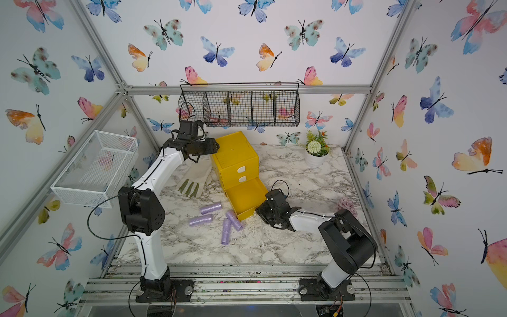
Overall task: Sort the rolls of trash bags by color and place them into the drawer
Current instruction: Open the drawer in the storage box.
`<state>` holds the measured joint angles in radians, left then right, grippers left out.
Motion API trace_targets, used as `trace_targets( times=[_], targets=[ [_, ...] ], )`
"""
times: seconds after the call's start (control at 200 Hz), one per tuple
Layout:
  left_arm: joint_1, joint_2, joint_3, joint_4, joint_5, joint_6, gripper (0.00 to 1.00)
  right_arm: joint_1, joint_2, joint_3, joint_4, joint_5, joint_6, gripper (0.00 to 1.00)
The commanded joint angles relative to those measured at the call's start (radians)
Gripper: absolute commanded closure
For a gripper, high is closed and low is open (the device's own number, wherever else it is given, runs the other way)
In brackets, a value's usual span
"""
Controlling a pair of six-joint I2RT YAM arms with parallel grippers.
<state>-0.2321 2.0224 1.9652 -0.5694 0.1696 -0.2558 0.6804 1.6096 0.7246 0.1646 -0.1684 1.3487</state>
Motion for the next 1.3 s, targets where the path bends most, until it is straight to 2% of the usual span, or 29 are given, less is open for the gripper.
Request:
trace_targets(
  times=[0.0,0.2,0.455,0.586,0.791,0.981,1.176,1.296],
  targets=[
    [-0.031,0.005,-0.04,-0.122,0.047,0.007,0.35,0.006,-0.004,-0.014,-0.079,0.028,-0.024,0.64],
    [-0.031,-0.001,-0.042,-0.121,0.039,0.007,0.33,0.005,-0.07,0.033,-0.126,0.076,-0.083,0.54],
    [-0.03,-0.022,-0.027,-0.113,0.011,0.013,0.29,0.005,-0.277,0.047,-0.177,0.136,-0.243,0.46],
    [-0.03,-0.081,-0.009,-0.107,0.005,0.016,0.23,0.005,-0.383,0.033,-0.218,0.157,-0.322,0.45],
    [-0.03,-0.222,-0.041,-0.036,-0.051,0.006,0.22,0.005,-0.544,-0.017,-0.299,0.217,-0.365,0.45],
    [-0.03,-0.439,-0.185,-0.005,-0.142,-0.003,0.22,0.005,-0.672,-0.07,-0.326,0.268,-0.374,0.43],
    [-0.029,-0.615,-0.399,-0.157,-0.282,-0.053,0.23,0.005,-0.739,-0.085,-0.381,0.3,-0.391,0.42],
    [-0.027,-0.707,-0.582,-0.206,-0.285,-0.095,0.23,0.005,-0.775,-0.105,-0.4,0.312,-0.392,0.41]
  ],
)
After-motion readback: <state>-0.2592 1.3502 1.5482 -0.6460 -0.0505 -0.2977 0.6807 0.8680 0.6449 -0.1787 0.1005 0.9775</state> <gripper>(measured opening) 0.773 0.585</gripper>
